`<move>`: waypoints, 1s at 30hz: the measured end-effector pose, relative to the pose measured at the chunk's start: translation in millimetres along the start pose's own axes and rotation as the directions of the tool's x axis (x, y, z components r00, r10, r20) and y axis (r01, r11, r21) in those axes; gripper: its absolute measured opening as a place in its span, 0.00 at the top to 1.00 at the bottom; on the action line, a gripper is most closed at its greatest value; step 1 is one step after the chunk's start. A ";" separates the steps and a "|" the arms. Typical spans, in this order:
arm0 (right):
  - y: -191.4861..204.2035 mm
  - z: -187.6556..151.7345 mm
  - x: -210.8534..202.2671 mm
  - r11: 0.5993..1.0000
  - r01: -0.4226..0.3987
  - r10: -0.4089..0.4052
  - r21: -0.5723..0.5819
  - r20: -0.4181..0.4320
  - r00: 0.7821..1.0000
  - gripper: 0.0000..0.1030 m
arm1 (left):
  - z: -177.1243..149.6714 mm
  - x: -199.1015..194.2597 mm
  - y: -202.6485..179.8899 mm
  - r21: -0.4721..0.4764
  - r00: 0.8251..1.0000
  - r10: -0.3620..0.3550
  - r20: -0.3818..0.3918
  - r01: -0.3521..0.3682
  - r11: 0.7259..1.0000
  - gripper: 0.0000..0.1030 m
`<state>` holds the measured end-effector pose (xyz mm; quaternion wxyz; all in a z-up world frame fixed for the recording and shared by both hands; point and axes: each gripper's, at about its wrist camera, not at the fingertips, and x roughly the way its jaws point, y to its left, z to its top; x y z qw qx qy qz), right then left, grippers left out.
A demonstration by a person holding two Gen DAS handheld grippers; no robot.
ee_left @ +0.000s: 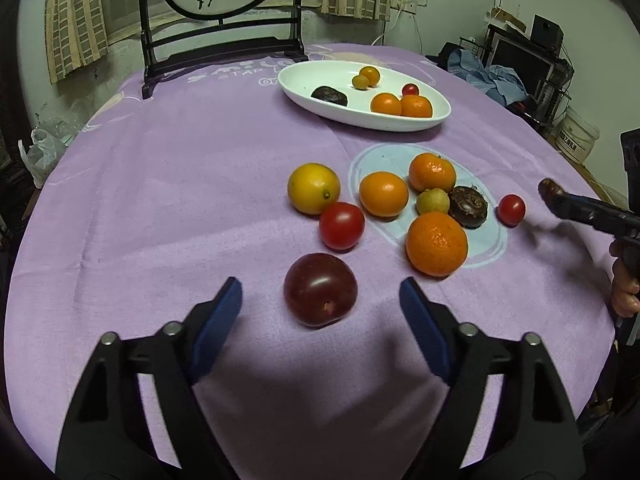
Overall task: Organize fruits
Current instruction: 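Grasp a water chestnut with the right tool while the left tool grasps a dark plum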
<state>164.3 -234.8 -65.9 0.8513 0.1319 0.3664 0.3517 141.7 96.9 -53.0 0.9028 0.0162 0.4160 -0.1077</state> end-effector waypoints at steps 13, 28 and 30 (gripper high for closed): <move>0.4 -3.8 -2.3 0.996 -0.080 0.080 0.025 0.000 0.997 0.60 | 2.5 12.3 -0.9 -0.019 0.999 0.014 -0.052 -0.015 1.000 0.40; 2.4 -8.2 -8.9 0.996 -0.083 0.083 0.015 0.023 0.996 0.60 | 3.0 19.5 -2.4 -0.017 0.996 0.035 -0.088 -0.037 0.999 0.61; 2.3 -7.7 -8.6 0.997 -0.080 0.080 0.015 0.025 0.997 0.60 | 2.6 18.8 -1.2 -0.027 0.996 0.025 -0.085 -0.028 0.999 0.62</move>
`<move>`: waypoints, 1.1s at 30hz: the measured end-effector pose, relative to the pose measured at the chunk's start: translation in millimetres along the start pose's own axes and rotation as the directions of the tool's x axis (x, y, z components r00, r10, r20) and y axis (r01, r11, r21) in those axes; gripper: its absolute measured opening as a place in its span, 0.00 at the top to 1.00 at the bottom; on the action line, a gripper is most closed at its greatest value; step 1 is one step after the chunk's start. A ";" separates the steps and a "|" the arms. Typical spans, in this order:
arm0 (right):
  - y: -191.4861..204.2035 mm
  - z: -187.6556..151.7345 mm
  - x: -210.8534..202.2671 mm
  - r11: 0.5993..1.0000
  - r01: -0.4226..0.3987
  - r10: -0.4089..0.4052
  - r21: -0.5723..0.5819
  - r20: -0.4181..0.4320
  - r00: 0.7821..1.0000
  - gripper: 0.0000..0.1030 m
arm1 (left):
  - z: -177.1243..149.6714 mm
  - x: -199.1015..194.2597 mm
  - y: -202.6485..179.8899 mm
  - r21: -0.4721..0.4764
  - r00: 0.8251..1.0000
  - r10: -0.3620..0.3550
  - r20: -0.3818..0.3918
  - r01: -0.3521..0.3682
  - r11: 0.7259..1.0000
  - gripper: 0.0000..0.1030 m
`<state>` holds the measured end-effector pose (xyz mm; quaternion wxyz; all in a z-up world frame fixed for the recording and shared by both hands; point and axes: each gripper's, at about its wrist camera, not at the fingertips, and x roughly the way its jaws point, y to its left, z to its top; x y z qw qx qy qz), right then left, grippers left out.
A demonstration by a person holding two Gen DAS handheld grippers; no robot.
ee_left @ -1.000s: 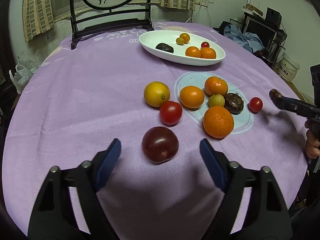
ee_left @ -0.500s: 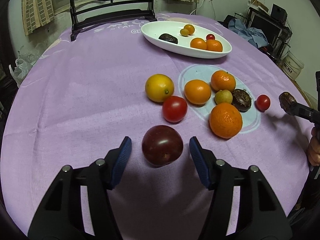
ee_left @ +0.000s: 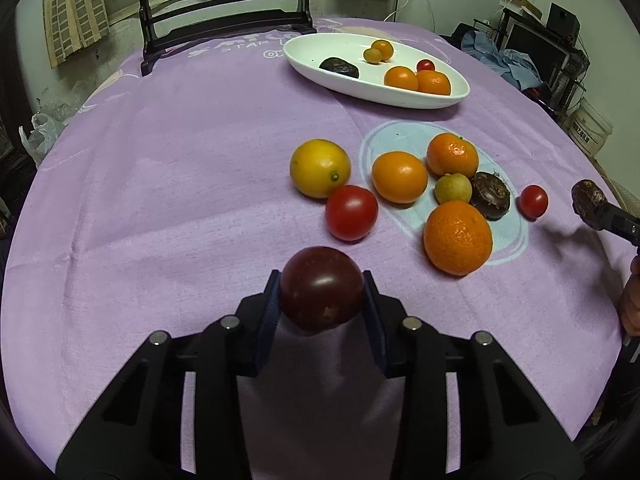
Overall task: Organize fruits
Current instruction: 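Drop the water chestnut and dark plum into the white dish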
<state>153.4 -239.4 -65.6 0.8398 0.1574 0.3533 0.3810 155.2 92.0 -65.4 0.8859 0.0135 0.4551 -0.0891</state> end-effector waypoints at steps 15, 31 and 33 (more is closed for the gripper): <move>0.5 40.4 0.9 1.000 0.002 -0.002 -0.001 0.081 0.997 0.60 | 0.8 -36.7 -3.4 -0.063 0.982 -0.111 0.151 0.121 0.991 0.62; -77.3 153.0 108.9 0.955 0.294 -0.296 0.041 0.085 0.951 0.60 | 197.5 70.6 -48.7 -0.088 0.995 -0.009 0.097 0.017 0.996 0.62; -75.9 153.4 111.4 0.951 0.308 -0.308 0.016 0.089 0.947 0.59 | 203.3 85.6 -49.2 -0.081 0.998 0.000 0.070 0.006 0.997 0.62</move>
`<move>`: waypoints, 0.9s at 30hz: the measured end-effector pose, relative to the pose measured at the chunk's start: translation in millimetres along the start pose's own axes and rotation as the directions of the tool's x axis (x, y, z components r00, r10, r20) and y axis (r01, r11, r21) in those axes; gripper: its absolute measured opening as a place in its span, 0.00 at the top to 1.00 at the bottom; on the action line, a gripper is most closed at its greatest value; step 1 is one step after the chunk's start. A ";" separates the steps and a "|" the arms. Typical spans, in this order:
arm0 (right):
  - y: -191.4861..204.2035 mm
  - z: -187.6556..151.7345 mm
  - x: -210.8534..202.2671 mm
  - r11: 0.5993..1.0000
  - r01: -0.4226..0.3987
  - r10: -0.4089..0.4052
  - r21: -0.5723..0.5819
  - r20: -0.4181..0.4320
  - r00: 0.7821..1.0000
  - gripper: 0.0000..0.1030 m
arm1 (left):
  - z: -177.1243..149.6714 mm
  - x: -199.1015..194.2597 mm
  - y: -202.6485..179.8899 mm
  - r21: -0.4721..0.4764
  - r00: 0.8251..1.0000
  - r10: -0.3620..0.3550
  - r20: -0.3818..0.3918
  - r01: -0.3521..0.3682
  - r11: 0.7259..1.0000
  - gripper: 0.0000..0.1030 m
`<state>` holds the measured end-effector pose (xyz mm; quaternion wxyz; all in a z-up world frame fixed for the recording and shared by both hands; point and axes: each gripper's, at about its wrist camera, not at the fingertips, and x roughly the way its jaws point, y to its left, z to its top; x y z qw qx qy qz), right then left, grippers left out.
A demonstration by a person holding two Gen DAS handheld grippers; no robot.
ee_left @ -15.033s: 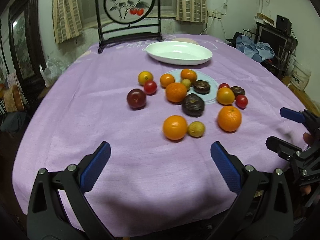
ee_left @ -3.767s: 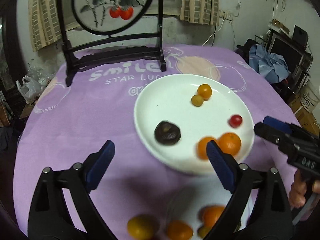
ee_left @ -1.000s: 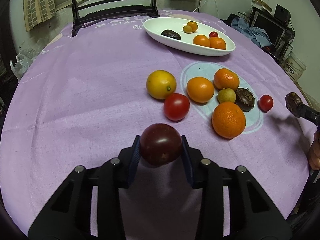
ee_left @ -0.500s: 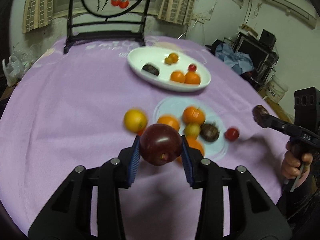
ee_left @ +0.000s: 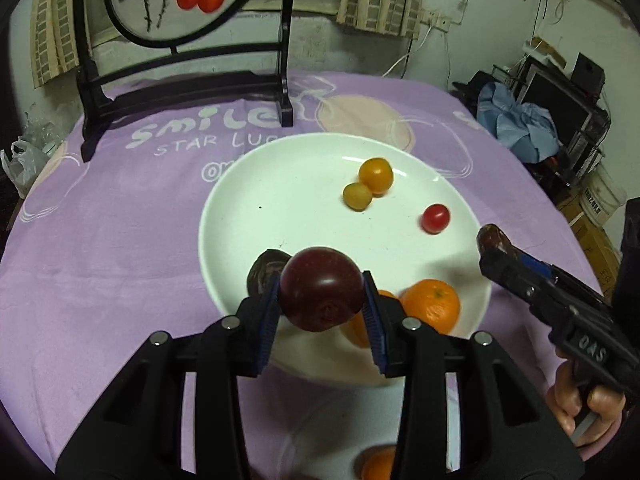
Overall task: Organize fruits
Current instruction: 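Drop the water chestnut and dark plum into the white dish, then grasp a tangerine with the right tool while the left tool grasps another tangerine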
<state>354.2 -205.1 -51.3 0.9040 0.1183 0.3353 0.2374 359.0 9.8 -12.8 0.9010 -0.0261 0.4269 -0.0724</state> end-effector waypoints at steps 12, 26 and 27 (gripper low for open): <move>27.1 -7.6 -46.2 0.995 -0.082 0.085 -0.059 0.038 0.996 0.35 | 3.4 -33.9 4.5 -0.004 0.994 0.076 0.081 -0.075 0.997 0.13; 88.2 -69.9 -40.0 0.956 -0.256 0.225 -0.142 -0.205 0.953 0.35 | -85.3 -102.9 77.5 -0.210 0.980 0.155 0.126 -0.126 0.970 0.05; 87.6 -71.0 -39.0 0.958 -0.255 0.223 -0.133 -0.215 0.951 0.35 | -91.4 -105.1 82.8 -0.229 0.981 0.150 0.123 -0.118 0.966 0.05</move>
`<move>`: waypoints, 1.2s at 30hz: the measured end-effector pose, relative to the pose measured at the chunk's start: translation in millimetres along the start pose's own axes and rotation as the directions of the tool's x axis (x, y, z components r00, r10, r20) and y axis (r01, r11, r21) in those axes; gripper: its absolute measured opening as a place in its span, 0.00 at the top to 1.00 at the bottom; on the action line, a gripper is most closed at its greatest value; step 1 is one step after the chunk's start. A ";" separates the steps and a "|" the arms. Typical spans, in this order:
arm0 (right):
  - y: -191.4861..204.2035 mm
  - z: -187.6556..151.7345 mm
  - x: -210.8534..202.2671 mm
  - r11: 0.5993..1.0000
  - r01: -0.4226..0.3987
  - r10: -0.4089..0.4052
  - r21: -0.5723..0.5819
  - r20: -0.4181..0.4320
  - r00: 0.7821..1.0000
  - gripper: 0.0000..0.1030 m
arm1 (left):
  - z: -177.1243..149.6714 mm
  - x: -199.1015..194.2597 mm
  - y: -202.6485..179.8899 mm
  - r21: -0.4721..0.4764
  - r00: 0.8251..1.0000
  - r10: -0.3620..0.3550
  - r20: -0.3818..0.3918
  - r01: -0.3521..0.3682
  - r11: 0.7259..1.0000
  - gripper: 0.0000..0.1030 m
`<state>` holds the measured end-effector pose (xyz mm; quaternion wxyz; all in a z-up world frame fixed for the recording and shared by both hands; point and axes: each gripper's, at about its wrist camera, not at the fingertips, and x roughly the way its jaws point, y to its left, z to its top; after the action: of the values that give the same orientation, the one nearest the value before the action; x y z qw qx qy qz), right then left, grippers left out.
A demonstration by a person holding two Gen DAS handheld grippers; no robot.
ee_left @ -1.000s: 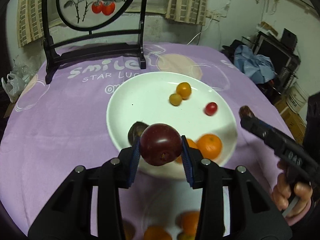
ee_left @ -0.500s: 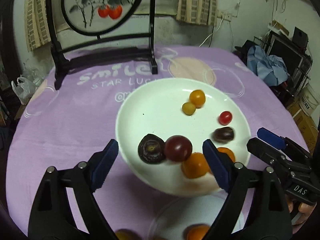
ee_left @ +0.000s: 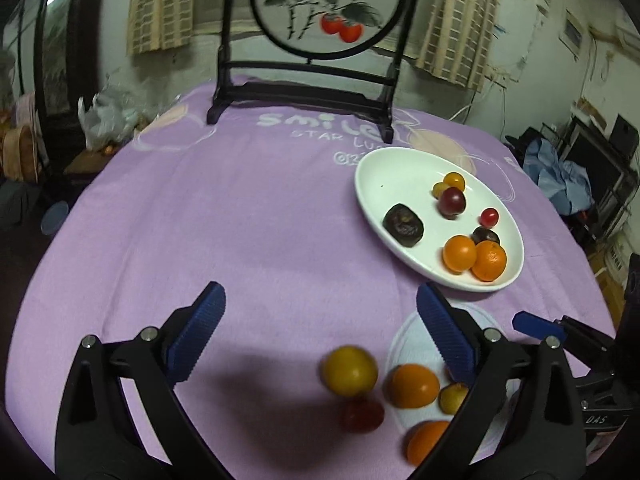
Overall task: Organize fruits
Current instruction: 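Grasp a tangerine with the right tool while the left tool grasps another tangerine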
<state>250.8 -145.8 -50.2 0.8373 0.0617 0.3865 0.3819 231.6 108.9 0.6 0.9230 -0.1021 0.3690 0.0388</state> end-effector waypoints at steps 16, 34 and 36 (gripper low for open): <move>-10.2 -11.8 14.9 0.995 -0.027 0.035 0.099 -0.078 0.996 0.48 | -37.6 -15.7 8.7 0.020 0.999 -0.041 0.007 0.040 0.999 0.05; -16.8 -12.6 9.4 0.995 0.012 -0.006 0.098 -0.058 0.998 0.57 | -44.8 -14.3 -2.1 0.073 0.999 -0.039 -0.016 0.041 0.997 0.05; -21.9 -9.8 -1.3 0.993 -0.001 0.003 0.119 -0.020 1.000 0.57 | -48.6 -15.4 -6.4 0.101 0.997 -0.071 -0.032 0.074 0.992 0.05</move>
<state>256.4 -164.0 -65.0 0.8278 0.1078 0.4169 0.3597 188.7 92.2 -22.0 0.9225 -0.0684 0.3796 -0.0150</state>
